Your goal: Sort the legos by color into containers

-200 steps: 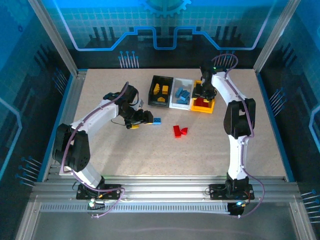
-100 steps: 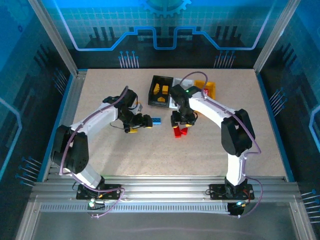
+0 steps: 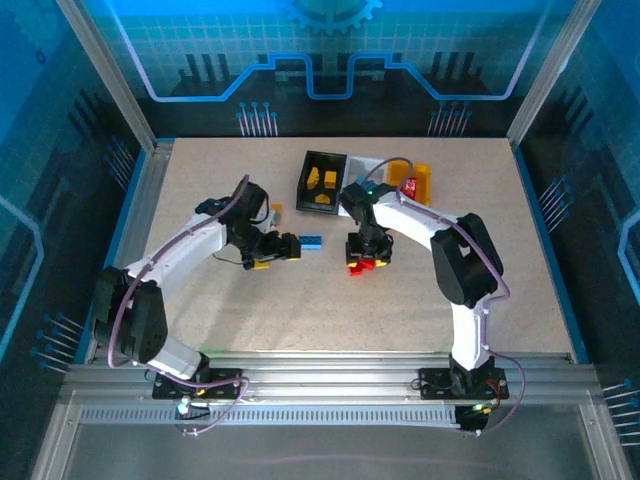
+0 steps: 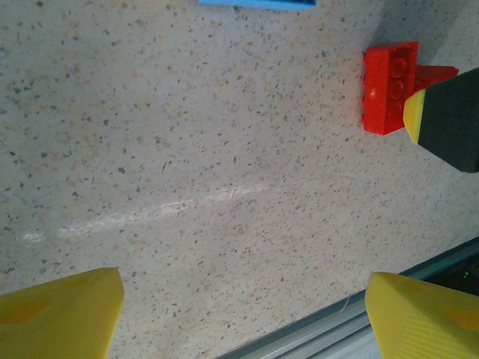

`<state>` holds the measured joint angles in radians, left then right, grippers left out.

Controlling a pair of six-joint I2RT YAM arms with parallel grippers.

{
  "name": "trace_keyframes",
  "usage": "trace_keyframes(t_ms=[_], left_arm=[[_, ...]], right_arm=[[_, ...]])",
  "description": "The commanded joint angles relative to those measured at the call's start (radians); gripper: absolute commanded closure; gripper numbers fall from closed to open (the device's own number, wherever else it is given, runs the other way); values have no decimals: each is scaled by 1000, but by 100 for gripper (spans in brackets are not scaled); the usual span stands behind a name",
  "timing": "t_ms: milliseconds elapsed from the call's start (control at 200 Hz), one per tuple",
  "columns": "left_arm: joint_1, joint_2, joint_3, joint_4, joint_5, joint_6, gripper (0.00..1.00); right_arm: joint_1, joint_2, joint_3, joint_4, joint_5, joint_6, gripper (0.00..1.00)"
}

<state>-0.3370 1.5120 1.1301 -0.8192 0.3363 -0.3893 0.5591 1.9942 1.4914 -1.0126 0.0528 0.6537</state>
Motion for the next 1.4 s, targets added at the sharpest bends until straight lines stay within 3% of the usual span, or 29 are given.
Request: trace_keyframes(t_ms=[0,205,525,911,1151,1396], left_arm=[[5,-27,-13,-31,-11,17,15],[5,-15,-2,-29,-12,6,15],[4,14,13,-8,1,-18,14],[4,26,-3,32,19,-45,14],[3,27,-2,53,31,-59,14],[0,71,-3,243,170,-149,14]], right_arm=[[-25,21,-20,20,14,28,39],[-63,27,-40,52,-4,22,46],[-88,7,-36,40,-2,-11,69],[-117,-168,16,-67,11,-36,69],[-171,-165,109,-88,-71,-57,69],[-167,-153,73,-60,-214,-83,69]])
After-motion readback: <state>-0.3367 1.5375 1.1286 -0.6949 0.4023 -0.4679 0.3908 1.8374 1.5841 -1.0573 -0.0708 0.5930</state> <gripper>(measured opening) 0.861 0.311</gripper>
